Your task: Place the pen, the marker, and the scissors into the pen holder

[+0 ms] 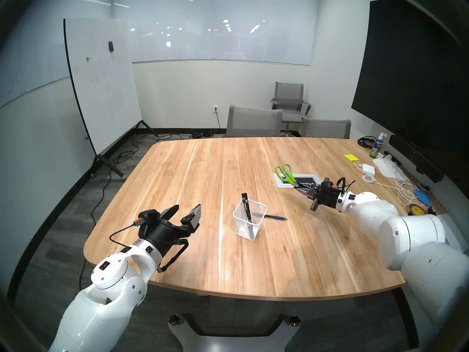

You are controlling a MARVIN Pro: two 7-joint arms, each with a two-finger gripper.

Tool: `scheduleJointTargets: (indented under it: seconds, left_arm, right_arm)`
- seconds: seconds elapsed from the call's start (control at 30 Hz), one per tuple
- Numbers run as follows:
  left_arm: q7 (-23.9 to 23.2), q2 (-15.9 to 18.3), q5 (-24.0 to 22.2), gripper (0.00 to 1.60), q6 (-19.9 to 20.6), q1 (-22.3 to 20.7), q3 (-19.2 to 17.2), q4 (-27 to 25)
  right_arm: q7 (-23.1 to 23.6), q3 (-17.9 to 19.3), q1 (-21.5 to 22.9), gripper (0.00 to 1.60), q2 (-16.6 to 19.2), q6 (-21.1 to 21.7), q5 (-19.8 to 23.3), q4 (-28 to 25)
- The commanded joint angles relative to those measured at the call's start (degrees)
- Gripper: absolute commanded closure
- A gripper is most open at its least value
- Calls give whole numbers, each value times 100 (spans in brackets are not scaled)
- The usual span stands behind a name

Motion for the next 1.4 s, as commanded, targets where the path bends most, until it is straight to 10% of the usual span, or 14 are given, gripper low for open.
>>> scheduleJointTargets:
  seconds: [0.0,1.37]
  left_arm:
    - [-9,-2,-3,0,-11,-17,-9,-89]
    - [-72,-40,31,0,-14,-62,-6,0]
  right_arm:
    - [610,80,150,160,-51,-167,161,-55]
    - [-36,379,-184,160,-262,-746,318,-96]
